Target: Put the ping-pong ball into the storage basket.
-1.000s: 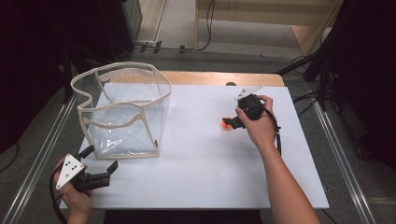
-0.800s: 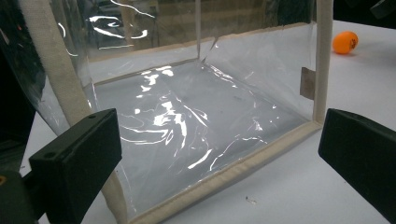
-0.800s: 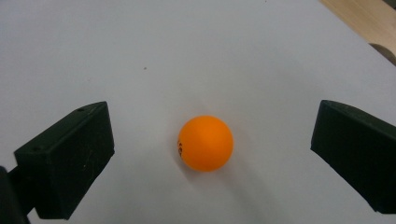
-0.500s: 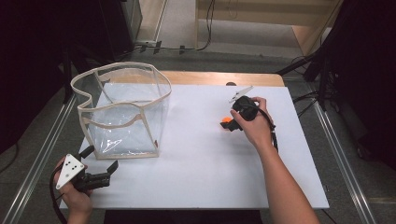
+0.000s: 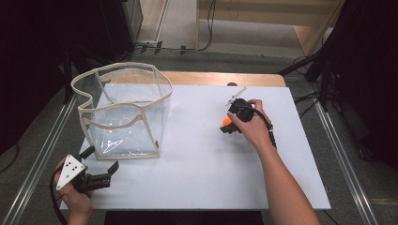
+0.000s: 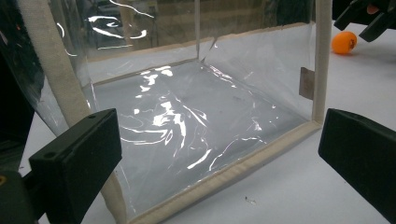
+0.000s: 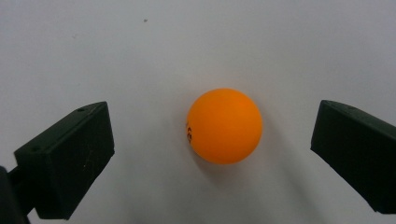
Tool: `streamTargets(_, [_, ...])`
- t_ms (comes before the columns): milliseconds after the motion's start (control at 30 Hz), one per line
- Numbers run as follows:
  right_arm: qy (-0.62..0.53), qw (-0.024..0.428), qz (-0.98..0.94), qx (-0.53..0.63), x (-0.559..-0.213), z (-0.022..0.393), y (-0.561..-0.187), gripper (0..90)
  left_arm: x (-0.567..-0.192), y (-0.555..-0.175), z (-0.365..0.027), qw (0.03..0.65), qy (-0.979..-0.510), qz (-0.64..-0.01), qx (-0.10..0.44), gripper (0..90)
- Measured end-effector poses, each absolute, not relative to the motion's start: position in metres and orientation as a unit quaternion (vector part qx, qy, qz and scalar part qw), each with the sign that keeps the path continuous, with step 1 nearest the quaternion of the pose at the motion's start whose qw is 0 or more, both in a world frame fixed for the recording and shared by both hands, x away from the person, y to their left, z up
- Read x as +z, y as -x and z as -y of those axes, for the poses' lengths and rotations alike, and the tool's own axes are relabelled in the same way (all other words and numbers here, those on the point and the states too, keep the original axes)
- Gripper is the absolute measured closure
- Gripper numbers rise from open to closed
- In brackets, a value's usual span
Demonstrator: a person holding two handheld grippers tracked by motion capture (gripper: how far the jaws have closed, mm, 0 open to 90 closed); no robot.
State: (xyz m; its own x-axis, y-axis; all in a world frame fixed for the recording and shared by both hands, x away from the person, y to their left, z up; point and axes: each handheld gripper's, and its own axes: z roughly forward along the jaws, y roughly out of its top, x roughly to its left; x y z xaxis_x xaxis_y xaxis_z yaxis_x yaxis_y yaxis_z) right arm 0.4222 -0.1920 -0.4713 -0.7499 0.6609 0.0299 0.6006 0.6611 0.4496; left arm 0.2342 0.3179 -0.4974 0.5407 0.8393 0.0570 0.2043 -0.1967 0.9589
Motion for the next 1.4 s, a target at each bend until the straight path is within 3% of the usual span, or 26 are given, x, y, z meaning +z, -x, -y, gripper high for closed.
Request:
streamTargets(67, [-0.345, 0.064, -0.911, 0.218, -0.472, 0.191, -0.423, 0.0, -0.497, -0.234, -0.318, 0.517, -0.710, -0.367, 0.307, 0.0])
streamTargets(167, [-0.350, 0.081, -0.910, 0.205, -0.474, 0.188, -0.424, 11.7, -0.497, -0.234, -0.318, 0.517, -0.709, -0.368, 0.308, 0.0])
streamTargets(367, [-0.353, 0.065, -0.912, 0.199, -0.478, 0.186, -0.428, 12.7, -0.497, -0.234, -0.318, 0.516, -0.709, -0.369, 0.308, 0.0])
streamTargets(967, [-0.356, 0.051, -0.918, 0.167, -0.485, 0.179, -0.430, 46.6, -0.497, -0.234, -0.318, 0.516, -0.709, -0.368, 0.308, 0.0])
streamTargets(1400, [-0.347, 0.047, -0.920, 0.178, -0.476, 0.177, -0.431, 47.6, -0.497, -0.234, -0.318, 0.515, -0.710, -0.368, 0.308, 0.0])
